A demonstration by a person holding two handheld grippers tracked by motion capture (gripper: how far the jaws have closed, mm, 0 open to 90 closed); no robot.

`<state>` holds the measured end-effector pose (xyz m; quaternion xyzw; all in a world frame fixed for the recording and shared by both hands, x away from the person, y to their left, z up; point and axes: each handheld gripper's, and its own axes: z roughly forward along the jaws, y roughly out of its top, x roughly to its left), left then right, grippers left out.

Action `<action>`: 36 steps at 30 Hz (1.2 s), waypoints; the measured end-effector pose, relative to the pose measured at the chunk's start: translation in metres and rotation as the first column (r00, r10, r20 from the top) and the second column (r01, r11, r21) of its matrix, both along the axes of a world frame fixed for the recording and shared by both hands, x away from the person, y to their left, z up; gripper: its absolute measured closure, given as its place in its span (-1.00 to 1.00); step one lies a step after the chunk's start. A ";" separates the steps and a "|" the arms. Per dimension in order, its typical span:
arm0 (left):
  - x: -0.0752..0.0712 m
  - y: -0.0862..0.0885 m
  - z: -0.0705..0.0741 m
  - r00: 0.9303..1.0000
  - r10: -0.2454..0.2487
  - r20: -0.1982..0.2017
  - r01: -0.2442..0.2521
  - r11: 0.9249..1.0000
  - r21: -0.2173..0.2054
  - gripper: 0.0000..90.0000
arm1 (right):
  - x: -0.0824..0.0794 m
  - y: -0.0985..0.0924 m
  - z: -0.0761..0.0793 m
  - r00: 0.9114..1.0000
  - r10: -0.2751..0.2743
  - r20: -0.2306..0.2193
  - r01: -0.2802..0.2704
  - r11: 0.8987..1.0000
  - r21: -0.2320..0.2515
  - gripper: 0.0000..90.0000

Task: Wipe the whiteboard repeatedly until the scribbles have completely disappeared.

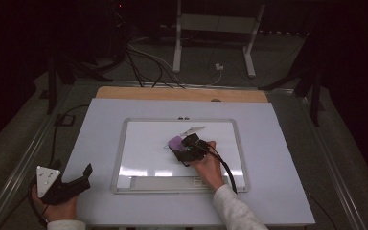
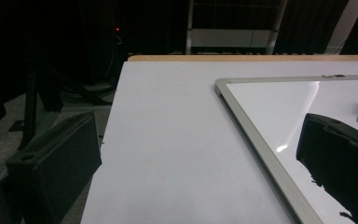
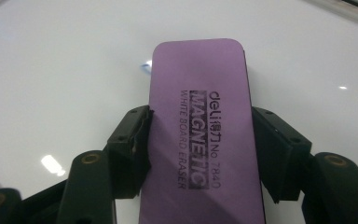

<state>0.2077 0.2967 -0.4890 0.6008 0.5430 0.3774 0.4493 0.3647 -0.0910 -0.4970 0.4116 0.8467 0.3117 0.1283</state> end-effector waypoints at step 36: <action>0.000 0.000 0.000 1.000 0.000 0.000 0.000 1.000 -0.002 -0.99 | 0.010 0.001 -0.001 1.000 -0.015 -0.026 0.015 1.000 0.022 -0.08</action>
